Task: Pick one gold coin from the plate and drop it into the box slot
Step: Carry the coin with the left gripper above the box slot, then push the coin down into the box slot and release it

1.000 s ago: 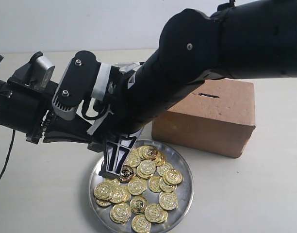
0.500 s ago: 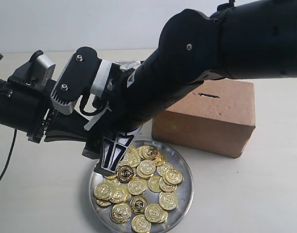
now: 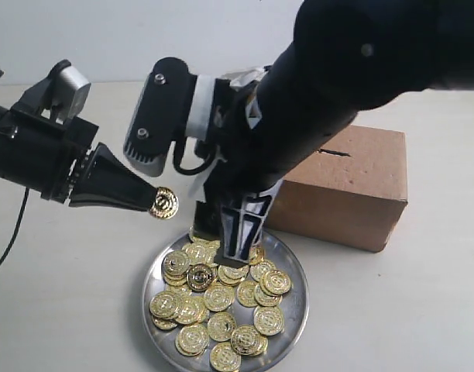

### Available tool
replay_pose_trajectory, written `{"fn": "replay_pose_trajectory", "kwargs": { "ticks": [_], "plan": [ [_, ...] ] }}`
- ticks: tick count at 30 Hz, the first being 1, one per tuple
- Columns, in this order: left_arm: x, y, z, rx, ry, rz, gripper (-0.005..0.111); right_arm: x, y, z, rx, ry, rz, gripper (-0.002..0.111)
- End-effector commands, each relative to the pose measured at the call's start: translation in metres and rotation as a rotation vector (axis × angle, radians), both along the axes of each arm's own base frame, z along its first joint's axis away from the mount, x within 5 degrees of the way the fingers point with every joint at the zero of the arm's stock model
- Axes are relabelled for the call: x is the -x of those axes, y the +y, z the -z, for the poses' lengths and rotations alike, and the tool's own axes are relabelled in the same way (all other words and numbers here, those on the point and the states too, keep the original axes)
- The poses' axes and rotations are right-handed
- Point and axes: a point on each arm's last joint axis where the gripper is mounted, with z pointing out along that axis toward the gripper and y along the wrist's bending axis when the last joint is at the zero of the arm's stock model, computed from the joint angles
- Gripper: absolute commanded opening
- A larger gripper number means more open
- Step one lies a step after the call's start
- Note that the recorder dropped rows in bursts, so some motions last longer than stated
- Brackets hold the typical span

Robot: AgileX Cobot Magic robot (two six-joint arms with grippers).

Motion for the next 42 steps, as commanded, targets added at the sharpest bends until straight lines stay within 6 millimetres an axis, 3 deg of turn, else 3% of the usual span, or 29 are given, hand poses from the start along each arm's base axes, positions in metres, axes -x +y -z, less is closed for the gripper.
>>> {"fn": "replay_pose_trajectory", "kwargs": {
  "ticks": [1,10,15,18,25,29,33,35,42],
  "plan": [
    [-0.016,-0.004,-0.028,0.009,-0.121,0.061,0.000,0.022,-0.028,-0.037,-0.010,0.050,0.193,0.073],
    [-0.044,-0.009,-0.080,0.018,-0.344,0.079,0.000,0.063,-0.071,-0.099,-0.195,-0.020,0.362,0.072],
    [-0.048,-0.016,-0.097,-0.028,-0.475,0.159,0.000,0.084,-0.095,-0.118,-0.209,-0.048,0.400,0.072],
    [-0.044,-0.032,-0.106,-0.118,-0.636,0.315,0.000,0.094,-0.115,-0.125,-0.197,-0.060,0.529,0.072],
    [-0.043,-0.088,-0.123,-0.133,-0.988,0.445,0.000,0.128,-0.154,-0.146,-0.320,-0.081,0.700,0.072],
    [-0.054,-0.140,-0.108,-0.106,-1.066,0.527,0.000,0.165,-0.188,-0.156,-0.494,-0.112,0.729,0.072],
    [-0.061,-0.169,-0.087,-0.092,-1.159,0.656,0.000,0.187,-0.209,-0.154,-0.588,-0.134,0.749,0.072],
    [-0.068,-0.184,-0.065,-0.125,-1.229,0.784,0.000,0.199,-0.218,-0.154,-0.638,-0.137,0.736,0.072],
    [-0.093,-0.202,-0.027,-0.160,-1.233,0.843,0.000,0.211,-0.223,-0.154,-0.700,-0.106,0.708,0.072]
  ]
}}
